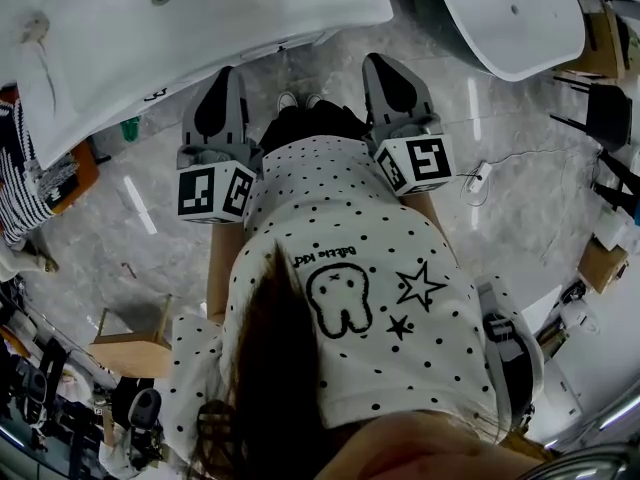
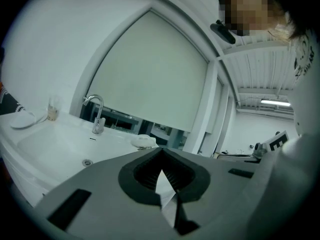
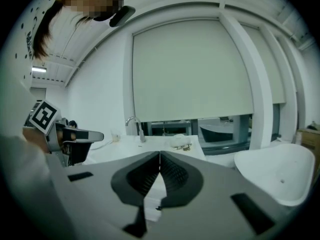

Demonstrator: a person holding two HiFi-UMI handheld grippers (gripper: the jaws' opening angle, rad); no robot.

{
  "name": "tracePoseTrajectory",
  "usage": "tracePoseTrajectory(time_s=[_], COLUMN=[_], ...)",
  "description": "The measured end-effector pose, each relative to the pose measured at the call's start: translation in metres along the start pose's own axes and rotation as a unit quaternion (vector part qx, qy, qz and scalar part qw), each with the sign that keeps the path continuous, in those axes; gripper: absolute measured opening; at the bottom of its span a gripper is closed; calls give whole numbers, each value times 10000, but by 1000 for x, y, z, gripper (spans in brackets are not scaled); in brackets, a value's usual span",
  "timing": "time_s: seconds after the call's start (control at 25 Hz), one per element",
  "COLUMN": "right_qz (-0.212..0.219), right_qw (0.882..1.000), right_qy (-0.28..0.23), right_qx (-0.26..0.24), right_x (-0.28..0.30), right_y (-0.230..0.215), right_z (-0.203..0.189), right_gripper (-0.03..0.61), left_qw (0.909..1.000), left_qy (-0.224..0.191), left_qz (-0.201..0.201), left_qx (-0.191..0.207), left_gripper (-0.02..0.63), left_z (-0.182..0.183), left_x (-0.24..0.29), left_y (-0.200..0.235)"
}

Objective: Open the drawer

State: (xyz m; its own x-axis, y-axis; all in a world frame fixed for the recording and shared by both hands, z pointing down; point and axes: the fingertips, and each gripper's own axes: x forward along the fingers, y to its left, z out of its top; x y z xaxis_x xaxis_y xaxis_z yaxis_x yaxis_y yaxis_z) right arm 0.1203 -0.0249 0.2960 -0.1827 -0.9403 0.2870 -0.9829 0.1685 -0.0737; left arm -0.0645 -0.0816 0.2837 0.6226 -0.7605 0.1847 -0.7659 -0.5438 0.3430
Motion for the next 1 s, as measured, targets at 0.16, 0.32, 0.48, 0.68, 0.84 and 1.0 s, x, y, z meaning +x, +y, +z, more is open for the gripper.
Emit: tracePoseTrajectory(time_s=[0.16,0.32,0.48,0.68,0.84,1.0], right_qz=[64,144,312,438,519,494], right_qw=[10000,9999,9995,9989,9984,9986], right_qy=[49,24,44,85,109,139], right_qx=[-2,-38,-81,-142,-183,-160], right_x=[6,15,23,30,32,30], right_y=[2,-3,-11,-18,-17,-22], right_z=[-1,5,9,17,14,12], right_gripper=[12,12,14,12,14,12], left_qw=[9999,9997,9992,9988,9983,9979], left_qy=[16,-27,-20,-39,-40,16], left_qz=[135,239,391,490,574,635], left_qx=[30,-40,-102,-61,-80,-100], left_gripper=[3,3,3,3,3,3], left_z=[1,0,-1,1,-1,-5], left_x=[-3,2,8,15,14,14], left_y=[8,12,7,1,6,5])
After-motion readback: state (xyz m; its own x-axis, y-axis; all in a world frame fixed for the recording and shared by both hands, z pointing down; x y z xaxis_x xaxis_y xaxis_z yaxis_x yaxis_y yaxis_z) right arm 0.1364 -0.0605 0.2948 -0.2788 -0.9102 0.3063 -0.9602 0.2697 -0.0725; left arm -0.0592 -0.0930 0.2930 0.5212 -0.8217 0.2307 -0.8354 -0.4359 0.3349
